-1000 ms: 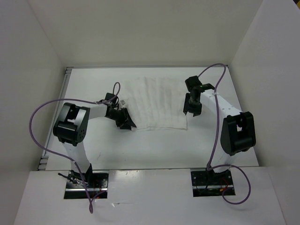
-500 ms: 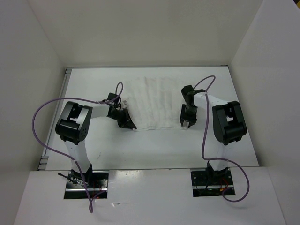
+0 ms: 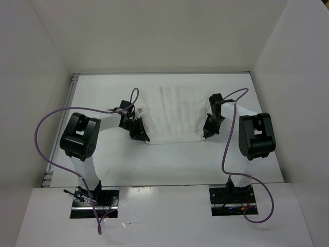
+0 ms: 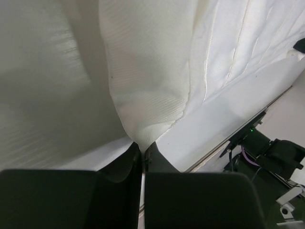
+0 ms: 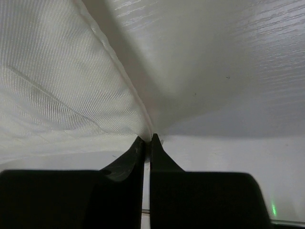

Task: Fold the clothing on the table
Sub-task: Fold the skirt

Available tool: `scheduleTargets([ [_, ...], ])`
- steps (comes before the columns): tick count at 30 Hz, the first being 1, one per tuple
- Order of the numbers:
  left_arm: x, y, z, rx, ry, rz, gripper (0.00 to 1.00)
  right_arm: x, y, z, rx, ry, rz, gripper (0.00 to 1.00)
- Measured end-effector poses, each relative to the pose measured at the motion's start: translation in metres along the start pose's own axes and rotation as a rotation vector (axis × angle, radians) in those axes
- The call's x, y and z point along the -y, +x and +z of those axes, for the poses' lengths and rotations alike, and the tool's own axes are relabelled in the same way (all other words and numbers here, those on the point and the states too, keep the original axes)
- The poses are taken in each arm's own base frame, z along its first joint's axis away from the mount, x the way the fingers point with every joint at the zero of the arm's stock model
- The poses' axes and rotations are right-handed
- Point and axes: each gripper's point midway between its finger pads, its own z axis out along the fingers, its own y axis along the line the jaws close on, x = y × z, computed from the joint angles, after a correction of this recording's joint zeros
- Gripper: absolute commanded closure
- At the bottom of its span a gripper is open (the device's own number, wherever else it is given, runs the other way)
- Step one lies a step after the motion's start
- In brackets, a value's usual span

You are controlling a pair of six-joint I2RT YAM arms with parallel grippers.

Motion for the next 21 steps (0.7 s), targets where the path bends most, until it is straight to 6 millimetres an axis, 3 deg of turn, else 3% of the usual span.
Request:
scheduleTargets([
  [2, 0.001, -0.001, -0.003, 0.008, -0.003, 0.021, 1.0, -0.001, 0.003, 0.001, -0.013, -0.016, 0.006, 1.0],
  [4, -0.001, -0.001, -0.003, 0.007, -0.007, 0.034, 0.55, -0.001, 0.007, 0.003, -0.028, -0.028, 0.008, 1.0],
  [5, -0.005, 0.001, -0.003, 0.005, -0.023, 0.038, 0.45, 0.003, 0.006, 0.004, -0.023, -0.011, 0.008, 1.0],
  [8, -0.004, 0.001, -0.018, 0.017, 0.005, 0.005, 0.3, 0.02, -0.002, 0.003, -0.006, 0.025, 0.043, 1.0],
  [16, -0.014, -0.002, -0.028, 0.054, -0.025, -0.018, 0.33, 0.032, -0.009, 0.001, 0.026, 0.063, 0.053, 1.0],
  [21, -0.01, -0.002, -0.022, 0.04, 0.006, -0.04, 0.41, 0.031, -0.009, 0.001, 0.026, 0.064, 0.045, 1.0],
])
